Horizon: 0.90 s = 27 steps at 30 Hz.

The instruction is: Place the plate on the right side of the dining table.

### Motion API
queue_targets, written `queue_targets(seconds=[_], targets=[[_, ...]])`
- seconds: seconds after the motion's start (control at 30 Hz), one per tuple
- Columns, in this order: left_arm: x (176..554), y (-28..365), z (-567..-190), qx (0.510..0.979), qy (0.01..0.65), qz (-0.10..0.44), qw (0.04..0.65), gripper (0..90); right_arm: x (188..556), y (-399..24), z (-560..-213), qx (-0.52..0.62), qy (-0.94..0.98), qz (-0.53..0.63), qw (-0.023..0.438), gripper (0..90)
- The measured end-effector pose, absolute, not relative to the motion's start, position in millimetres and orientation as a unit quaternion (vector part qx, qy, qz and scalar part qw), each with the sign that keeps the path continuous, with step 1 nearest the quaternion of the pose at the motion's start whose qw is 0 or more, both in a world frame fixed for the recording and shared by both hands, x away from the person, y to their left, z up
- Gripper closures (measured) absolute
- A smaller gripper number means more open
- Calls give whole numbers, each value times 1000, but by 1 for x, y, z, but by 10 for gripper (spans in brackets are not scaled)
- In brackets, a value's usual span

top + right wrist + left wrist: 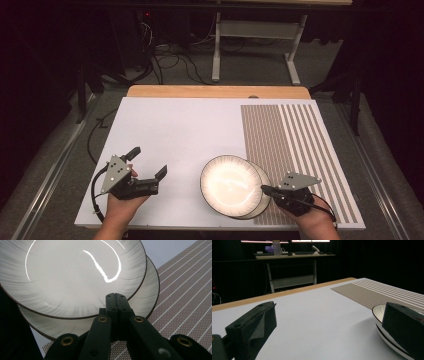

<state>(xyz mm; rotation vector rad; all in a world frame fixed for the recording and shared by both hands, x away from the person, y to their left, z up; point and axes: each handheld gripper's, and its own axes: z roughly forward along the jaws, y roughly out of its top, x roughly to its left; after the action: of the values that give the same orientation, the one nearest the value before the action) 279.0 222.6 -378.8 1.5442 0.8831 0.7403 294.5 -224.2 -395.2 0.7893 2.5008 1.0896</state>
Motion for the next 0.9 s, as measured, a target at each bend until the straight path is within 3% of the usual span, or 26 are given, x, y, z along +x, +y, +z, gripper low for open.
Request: queue_targets(seconds=[0.9], targets=[[278, 221, -377, 658, 375, 301, 580, 0, 297, -203, -403, 258, 879, 383, 119, 900]])
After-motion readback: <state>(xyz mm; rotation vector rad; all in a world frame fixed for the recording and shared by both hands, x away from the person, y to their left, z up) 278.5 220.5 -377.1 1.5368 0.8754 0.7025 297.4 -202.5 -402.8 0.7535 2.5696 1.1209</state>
